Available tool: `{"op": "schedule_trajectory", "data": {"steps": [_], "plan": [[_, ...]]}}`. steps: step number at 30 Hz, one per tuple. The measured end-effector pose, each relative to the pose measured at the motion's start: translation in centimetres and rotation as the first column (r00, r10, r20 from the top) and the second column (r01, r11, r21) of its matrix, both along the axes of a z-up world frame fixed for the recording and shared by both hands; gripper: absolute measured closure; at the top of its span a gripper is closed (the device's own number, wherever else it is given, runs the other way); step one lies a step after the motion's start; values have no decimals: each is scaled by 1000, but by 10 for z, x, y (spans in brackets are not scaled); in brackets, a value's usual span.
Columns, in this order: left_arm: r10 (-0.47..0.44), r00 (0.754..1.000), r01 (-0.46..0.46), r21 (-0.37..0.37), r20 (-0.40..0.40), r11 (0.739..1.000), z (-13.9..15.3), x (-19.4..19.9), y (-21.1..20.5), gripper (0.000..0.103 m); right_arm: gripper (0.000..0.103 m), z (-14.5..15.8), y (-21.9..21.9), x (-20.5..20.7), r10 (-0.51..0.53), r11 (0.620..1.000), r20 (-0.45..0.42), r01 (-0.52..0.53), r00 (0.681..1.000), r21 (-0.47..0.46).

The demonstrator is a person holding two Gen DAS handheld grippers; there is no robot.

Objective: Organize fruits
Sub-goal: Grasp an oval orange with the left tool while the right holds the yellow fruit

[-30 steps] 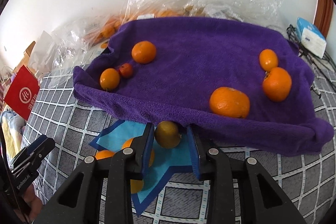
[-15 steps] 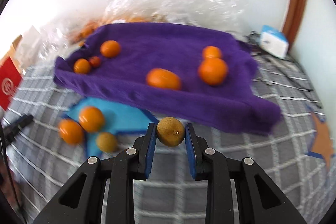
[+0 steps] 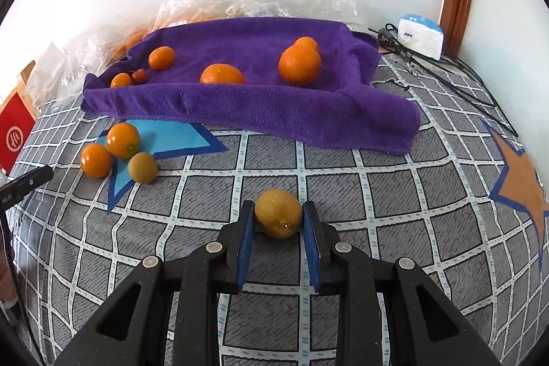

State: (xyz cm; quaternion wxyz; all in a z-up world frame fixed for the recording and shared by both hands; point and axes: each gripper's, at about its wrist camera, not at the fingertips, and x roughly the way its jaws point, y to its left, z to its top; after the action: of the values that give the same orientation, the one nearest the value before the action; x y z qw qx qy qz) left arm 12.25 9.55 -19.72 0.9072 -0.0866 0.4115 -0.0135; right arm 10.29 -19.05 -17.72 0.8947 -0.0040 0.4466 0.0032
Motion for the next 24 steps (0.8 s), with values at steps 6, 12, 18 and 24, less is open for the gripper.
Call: {"op": "schedule_trajectory", "data": {"steps": [6,12,18,24], "plan": [[-67,998,67,-46,-7,997,14,-2,-26,47,76,3,1,-5,10,1000,33,-9,999,-30],[-141,990,141,-70,5,988,21,10,-68,41,76,9,-17,-10,-28,998,62,32,998,-54],[-147,989,145,-87,-15,986,13,24,-97,41,76,6,-33,-10,-61,998,56,63,997,-24],[-99,994,96,-71,-41,993,3,34,-106,44,76,4,-30,-9,-31,999,40,32,999,-19]]}}
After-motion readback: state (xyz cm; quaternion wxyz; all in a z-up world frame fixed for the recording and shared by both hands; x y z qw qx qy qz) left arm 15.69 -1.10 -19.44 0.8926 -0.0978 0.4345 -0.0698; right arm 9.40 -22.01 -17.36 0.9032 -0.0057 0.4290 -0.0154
